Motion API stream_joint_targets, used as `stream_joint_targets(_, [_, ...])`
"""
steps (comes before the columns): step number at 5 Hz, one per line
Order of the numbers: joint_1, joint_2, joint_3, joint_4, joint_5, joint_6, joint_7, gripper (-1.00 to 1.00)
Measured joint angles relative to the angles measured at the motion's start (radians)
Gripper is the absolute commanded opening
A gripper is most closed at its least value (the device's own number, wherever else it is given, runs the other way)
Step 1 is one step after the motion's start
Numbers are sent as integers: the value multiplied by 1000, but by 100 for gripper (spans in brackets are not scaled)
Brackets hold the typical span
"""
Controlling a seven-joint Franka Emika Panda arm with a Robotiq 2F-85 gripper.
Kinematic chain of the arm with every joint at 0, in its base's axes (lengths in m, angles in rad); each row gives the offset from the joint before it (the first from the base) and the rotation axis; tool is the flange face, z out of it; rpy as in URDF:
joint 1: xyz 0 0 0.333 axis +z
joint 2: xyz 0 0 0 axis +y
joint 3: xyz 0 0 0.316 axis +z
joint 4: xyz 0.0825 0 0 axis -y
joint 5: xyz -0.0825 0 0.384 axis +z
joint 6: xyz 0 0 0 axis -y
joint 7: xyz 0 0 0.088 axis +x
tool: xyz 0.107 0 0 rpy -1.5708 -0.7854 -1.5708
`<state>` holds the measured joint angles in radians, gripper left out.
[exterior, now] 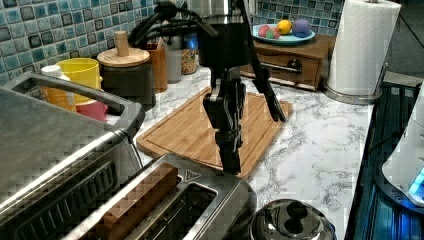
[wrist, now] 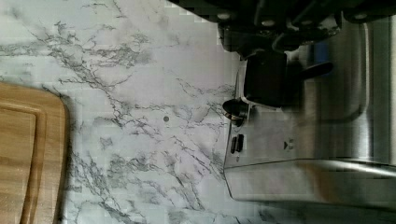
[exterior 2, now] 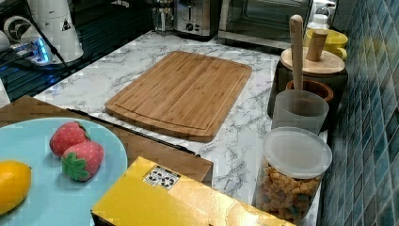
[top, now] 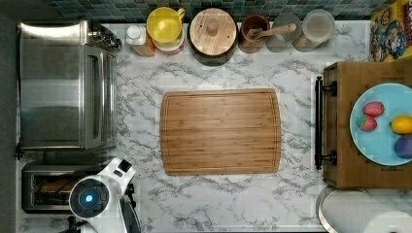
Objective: Turn on the toaster.
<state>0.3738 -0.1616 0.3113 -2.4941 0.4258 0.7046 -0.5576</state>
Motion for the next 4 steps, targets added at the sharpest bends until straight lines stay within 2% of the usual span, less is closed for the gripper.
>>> stream_joint_targets(2, [-4, 19, 5, -6, 19, 42, 1, -100])
stream_joint_targets(4, [-11, 76, 41, 12, -62, 66, 66, -100])
